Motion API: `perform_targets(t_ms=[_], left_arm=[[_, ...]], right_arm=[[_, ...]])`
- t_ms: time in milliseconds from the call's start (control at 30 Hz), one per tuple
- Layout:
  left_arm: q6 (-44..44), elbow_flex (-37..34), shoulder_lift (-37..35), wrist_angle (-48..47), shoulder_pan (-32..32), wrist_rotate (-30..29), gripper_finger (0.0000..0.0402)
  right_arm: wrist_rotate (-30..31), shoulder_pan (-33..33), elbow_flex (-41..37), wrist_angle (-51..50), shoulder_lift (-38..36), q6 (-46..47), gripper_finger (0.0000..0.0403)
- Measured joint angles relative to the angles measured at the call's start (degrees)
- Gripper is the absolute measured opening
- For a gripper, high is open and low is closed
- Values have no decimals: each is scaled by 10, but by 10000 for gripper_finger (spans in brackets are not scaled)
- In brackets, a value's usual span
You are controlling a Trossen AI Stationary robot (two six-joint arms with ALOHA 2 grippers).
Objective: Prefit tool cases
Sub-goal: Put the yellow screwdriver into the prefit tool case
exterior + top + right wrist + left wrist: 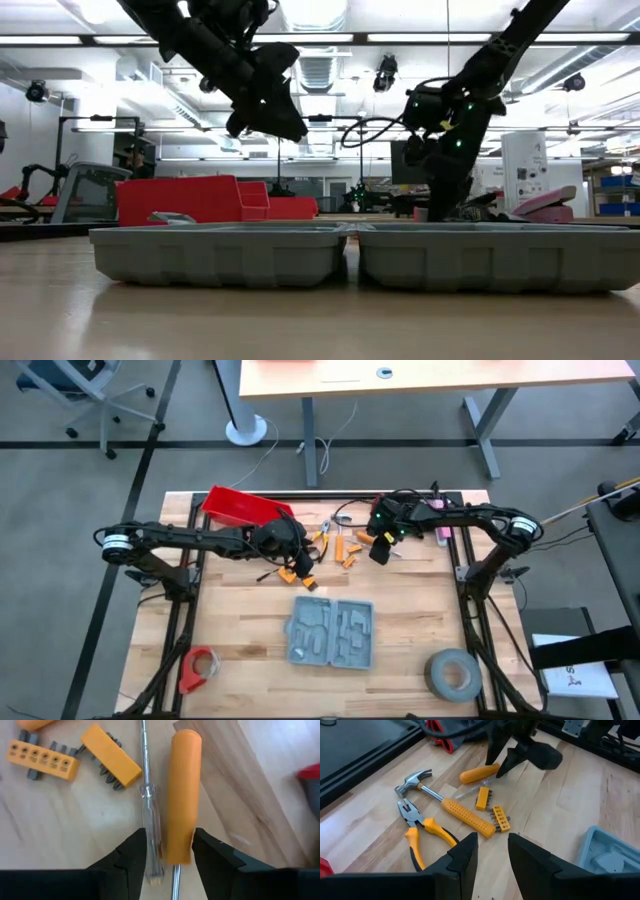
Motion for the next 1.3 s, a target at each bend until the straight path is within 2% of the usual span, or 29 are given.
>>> perform_targets(t_ms=[233, 800, 1300], left_arm=[[0, 0, 0, -3, 0, 0, 114], [0, 0, 0, -2, 0, 0, 114], [0, 0, 0, -2, 0, 0, 114]], right_arm=[[-1, -8, 0, 22, 18, -1, 145], [-8, -23, 0, 22, 7, -14, 117], [-12, -32, 1, 18, -3, -43, 127]])
